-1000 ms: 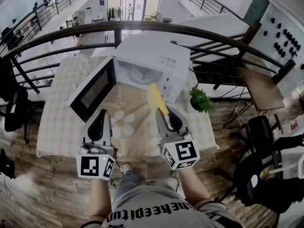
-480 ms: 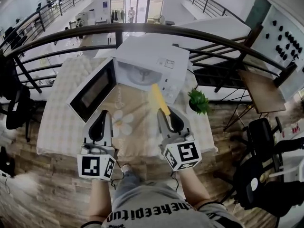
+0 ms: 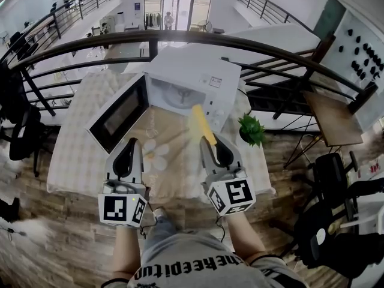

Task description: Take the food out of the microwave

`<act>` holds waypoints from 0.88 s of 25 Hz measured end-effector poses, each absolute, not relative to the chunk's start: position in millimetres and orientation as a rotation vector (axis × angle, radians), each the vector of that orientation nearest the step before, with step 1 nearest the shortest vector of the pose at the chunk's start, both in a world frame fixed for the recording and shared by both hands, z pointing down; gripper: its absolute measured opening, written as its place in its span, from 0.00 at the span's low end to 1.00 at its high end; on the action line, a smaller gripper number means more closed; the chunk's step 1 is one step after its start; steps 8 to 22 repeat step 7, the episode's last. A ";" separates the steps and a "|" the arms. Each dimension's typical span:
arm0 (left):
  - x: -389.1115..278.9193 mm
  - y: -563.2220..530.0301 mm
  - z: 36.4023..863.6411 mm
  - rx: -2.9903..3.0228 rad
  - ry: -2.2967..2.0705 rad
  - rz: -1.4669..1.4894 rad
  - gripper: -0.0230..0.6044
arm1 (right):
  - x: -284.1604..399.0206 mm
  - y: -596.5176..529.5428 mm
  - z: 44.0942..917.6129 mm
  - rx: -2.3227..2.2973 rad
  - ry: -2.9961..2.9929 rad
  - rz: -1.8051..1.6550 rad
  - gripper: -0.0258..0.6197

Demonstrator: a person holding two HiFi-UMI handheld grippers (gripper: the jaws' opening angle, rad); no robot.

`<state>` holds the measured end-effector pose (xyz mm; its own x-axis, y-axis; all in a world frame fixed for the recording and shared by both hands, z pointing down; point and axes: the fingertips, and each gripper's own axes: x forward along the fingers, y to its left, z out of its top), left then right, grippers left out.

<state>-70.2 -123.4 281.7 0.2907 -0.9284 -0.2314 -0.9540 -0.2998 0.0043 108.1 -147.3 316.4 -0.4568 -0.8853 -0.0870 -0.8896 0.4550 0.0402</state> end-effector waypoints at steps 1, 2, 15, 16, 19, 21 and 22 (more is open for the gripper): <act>-70.2 -123.8 281.8 -2.411 1.773 0.287 0.06 | 108.2 -147.7 316.5 -1.605 2.633 0.123 0.18; -70.2 -124.3 281.9 -2.410 1.774 0.287 0.06 | 108.1 -148.1 316.8 -1.603 2.632 0.123 0.18; -69.9 -126.4 281.5 -2.410 1.775 0.289 0.06 | 107.7 -149.5 316.7 -1.597 2.629 0.121 0.18; -69.9 -126.4 281.5 -2.410 1.775 0.289 0.06 | 107.7 -149.5 316.7 -1.597 2.629 0.121 0.18; -69.9 -126.4 281.5 -2.410 1.775 0.289 0.06 | 107.7 -149.5 316.7 -1.597 2.629 0.121 0.18; -69.9 -126.4 281.5 -2.410 1.775 0.289 0.06 | 107.7 -149.5 316.7 -1.597 2.629 0.121 0.18; -69.9 -126.4 281.5 -2.410 1.775 0.289 0.06 | 107.7 -149.5 316.7 -1.597 2.629 0.121 0.18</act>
